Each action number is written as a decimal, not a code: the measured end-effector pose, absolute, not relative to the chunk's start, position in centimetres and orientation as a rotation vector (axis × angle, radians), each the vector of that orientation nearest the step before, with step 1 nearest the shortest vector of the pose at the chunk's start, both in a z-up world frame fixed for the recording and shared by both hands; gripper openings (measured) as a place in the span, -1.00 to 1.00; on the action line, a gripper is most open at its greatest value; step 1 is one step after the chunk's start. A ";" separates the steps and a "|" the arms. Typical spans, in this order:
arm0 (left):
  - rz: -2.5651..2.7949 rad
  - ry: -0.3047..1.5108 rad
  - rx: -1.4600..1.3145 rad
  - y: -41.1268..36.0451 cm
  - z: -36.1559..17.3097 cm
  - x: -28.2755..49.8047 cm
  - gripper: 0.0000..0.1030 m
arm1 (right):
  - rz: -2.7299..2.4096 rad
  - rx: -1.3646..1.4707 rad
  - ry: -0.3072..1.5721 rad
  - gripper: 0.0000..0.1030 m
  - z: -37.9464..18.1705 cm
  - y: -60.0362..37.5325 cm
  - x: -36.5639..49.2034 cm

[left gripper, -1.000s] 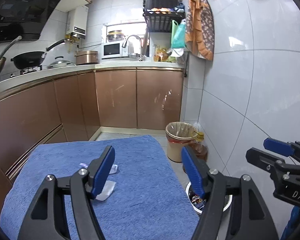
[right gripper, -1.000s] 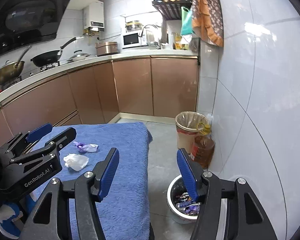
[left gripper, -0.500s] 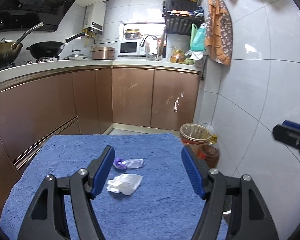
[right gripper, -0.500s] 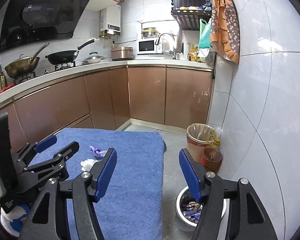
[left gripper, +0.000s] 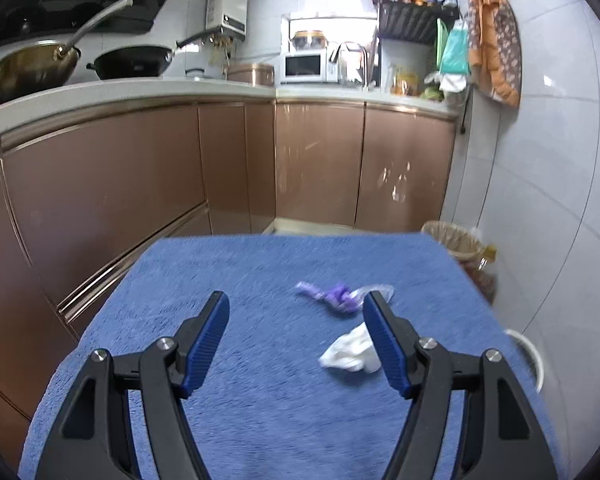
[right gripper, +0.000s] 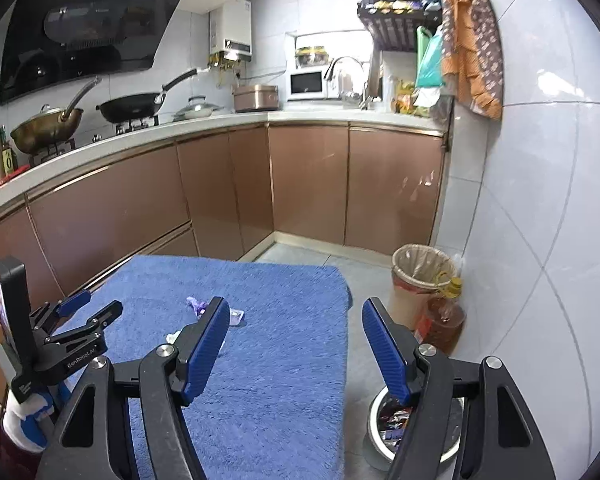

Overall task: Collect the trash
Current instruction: 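Move both tools back over the last purple wrapper and tissue, then grasp the purple-and-clear wrapper with the right tool while the left tool grasps the tissue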

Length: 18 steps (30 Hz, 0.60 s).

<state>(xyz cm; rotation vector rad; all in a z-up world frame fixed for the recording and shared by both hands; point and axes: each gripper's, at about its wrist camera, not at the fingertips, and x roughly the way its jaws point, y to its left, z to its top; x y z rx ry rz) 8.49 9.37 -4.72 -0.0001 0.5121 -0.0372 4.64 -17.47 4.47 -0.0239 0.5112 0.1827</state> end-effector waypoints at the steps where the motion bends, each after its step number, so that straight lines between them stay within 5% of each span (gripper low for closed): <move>1: -0.056 0.530 -0.001 9.8 -5.4 8.8 0.32 | 0.188 -0.028 0.520 0.29 4.1 -17.2 5.0; 15: -0.361 0.743 0.001 6.6 -11.9 15.2 0.30 | 0.347 -0.092 0.698 0.29 -2.5 -11.5 14.7; 18: -0.386 0.787 -0.014 6.6 -13.3 16.4 -0.10 | 0.371 -0.099 0.731 0.29 -3.9 -10.5 16.8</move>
